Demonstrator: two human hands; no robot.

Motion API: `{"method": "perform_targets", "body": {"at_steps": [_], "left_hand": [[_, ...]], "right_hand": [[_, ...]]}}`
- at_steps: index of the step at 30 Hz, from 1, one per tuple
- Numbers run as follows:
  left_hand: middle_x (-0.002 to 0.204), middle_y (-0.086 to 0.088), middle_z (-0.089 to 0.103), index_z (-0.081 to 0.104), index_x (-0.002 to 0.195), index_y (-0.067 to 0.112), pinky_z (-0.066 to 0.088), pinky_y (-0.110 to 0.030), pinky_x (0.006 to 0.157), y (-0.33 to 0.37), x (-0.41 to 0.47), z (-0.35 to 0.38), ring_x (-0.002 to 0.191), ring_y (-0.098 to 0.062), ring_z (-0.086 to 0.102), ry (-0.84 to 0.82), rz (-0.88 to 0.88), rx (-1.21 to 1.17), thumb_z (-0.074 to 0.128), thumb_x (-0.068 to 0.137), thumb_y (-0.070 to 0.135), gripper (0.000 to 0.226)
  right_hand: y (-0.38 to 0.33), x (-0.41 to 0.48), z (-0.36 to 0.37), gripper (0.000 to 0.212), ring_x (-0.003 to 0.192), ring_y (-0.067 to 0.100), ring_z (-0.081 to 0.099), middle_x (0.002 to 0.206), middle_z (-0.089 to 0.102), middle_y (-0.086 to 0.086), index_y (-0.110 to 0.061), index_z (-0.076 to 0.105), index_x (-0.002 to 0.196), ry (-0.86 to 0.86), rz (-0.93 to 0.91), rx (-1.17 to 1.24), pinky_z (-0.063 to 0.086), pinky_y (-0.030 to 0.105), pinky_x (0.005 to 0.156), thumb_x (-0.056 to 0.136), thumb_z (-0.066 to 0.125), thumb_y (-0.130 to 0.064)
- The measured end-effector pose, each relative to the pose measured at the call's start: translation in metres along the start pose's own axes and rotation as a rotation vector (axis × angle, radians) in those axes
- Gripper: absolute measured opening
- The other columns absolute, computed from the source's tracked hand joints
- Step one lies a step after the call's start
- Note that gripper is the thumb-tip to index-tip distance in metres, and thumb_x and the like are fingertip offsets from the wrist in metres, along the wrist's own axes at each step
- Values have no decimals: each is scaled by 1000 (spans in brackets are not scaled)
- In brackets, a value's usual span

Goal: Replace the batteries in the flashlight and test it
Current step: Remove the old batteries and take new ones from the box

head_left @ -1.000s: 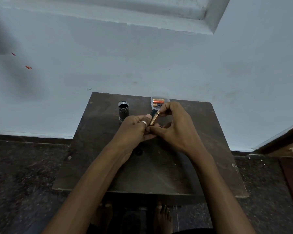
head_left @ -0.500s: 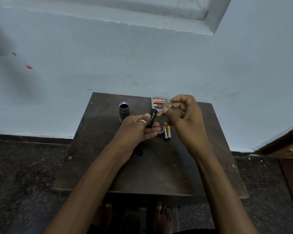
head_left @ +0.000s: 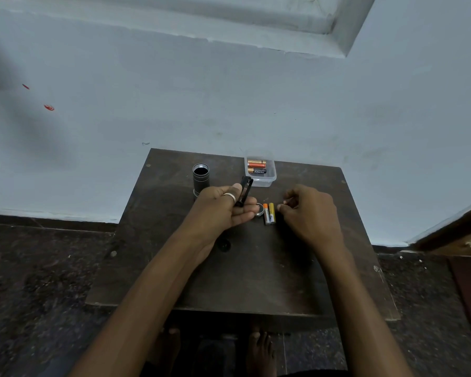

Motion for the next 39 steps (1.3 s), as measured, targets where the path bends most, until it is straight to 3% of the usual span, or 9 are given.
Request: {"method": "perform_targets", "body": {"at_steps": [4,14,18,25,28,32,39], "left_hand": [[101,-17,73,57,125,-2,62,-26,73,1,0,0,78,-13,74,11,-15,9,45,105,19,32],[94,-14,73,56,125,1,62,-24,68,2,-1,0,72,-11,74,3,-29,-12,44,105,18,29],[97,-17,73,54,126,-1,62,-26,71,2,-1,1,76,-14,75,-7,-24,-37,43,106,18,30],[93,-16,73,52,123,3,62,-27,71,1,-1,1,75,-16,75,-7,-50,-76,41,106,17,25],[93,-16,73,54,120,3,62,-27,71,0,-2,0,75,-16,75,-9,-55,-74,41,106,18,24],[93,-16,73,51,131,-2,62,-28,72,0,-2,1,75,-16,75,-2,-75,-86,41,106,17,33],[94,-18,71,47,135,-5,61,-30,75,2,-2,4,80,-21,72,-12,-83,-109,40,106,16,37]], "right_hand": [[-5,0,1,27,100,23,68,105,75,4,-16,71,117,-18,-20,13,53,35,89,90,70,-21],[-3,1,1,15,89,22,67,98,75,4,-16,74,101,41,-36,68,52,32,79,97,61,-18],[-7,-1,-7,13,81,12,64,92,76,0,-17,75,97,137,-50,113,45,24,74,95,63,-18],[-35,13,-25,12,81,11,65,88,74,-3,-16,77,99,223,-173,112,51,26,74,93,67,-17],[-56,39,-26,15,90,19,68,100,77,1,-16,77,102,114,-257,21,55,33,79,92,66,-15],[-77,74,-10,21,103,27,66,116,72,3,-21,76,103,-97,-281,-220,51,34,79,91,62,-11],[-82,91,14,24,104,33,66,117,68,9,-19,74,110,-231,-318,-461,53,36,80,90,62,-13]]}}
Point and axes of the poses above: each hand's wrist, its own x-axis towards the middle knuckle, its own z-axis out of the palm, y = z × x, the point moved 4 cm from there along x, towards the middle knuckle
